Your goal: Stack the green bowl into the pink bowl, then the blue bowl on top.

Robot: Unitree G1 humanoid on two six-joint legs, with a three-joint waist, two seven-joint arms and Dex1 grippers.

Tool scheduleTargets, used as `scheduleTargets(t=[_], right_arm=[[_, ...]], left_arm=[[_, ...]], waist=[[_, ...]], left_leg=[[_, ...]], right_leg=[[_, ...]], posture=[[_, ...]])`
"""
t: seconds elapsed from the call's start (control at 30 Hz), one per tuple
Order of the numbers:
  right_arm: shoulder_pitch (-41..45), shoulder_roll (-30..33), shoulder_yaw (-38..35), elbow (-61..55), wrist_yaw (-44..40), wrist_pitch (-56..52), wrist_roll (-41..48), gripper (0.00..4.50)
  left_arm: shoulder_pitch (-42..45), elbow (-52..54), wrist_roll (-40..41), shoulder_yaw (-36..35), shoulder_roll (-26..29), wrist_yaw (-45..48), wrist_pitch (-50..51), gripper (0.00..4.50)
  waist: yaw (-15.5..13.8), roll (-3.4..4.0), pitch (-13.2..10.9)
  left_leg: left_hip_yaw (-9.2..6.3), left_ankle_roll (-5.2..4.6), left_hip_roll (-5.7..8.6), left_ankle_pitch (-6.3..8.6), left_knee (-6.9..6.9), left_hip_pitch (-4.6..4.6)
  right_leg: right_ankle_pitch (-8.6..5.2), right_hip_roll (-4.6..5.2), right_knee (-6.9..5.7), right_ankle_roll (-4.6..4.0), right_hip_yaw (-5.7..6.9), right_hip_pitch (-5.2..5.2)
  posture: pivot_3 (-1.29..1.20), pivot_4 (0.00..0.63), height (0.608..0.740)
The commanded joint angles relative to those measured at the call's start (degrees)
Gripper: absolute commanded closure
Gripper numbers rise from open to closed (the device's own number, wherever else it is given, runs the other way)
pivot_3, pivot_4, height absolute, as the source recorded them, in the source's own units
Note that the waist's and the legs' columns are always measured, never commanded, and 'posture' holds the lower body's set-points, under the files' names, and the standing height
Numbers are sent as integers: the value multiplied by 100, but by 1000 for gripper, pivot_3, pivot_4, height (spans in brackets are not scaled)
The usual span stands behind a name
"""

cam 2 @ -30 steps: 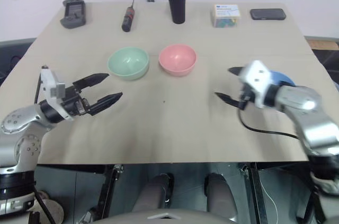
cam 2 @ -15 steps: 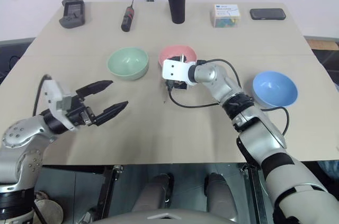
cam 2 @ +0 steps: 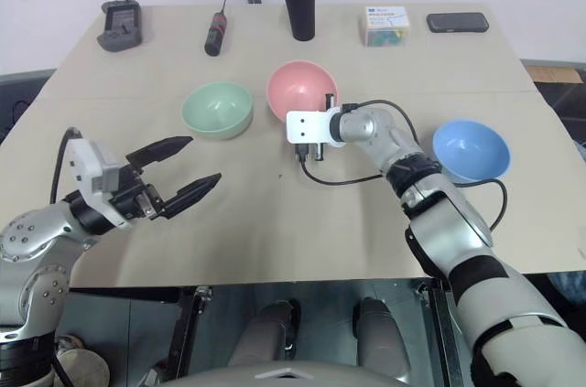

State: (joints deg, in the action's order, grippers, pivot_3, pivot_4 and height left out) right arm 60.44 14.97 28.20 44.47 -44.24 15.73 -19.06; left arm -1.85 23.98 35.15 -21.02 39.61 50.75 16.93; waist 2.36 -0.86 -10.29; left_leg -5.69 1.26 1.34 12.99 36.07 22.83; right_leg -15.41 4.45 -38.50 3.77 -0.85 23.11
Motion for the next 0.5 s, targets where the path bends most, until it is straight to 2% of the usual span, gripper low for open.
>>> scheduleTargets(t=[0.03,0.2,0.37,0.5], right_arm=[[-807,405,-160,-1992,-1122,-949,582,4456],[-1877,924,-60,-4058,-1794,-2289,706,4456],[-2226,940,-3,-4692,-2041,-3216,868,2761],[-2340,966,-17,-5007,-2050,-3660,921,1003]], left_arm=[[107,-42,33,-19,55,50,-69,0],[282,-257,-78,91,66,31,-83,0],[472,-416,-250,228,178,57,-34,0],[720,-708,-666,293,371,-103,-100,0]], waist=[[-16,0,0],[1,0,0],[4,-1,1],[0,-1,1]], left_leg=[[-3,-13,0,8,1,3],[-1,-23,1,13,16,-3],[0,-23,-14,13,26,-13],[-2,-22,-22,13,33,-13]], right_leg=[[0,1,1,0,3,-1],[0,1,-14,1,0,-2],[1,-17,-38,-1,-3,-2],[6,-26,-39,-9,-1,-3]], posture=[[0,150,740],[0,150,740],[0,150,740],[0,150,740]])
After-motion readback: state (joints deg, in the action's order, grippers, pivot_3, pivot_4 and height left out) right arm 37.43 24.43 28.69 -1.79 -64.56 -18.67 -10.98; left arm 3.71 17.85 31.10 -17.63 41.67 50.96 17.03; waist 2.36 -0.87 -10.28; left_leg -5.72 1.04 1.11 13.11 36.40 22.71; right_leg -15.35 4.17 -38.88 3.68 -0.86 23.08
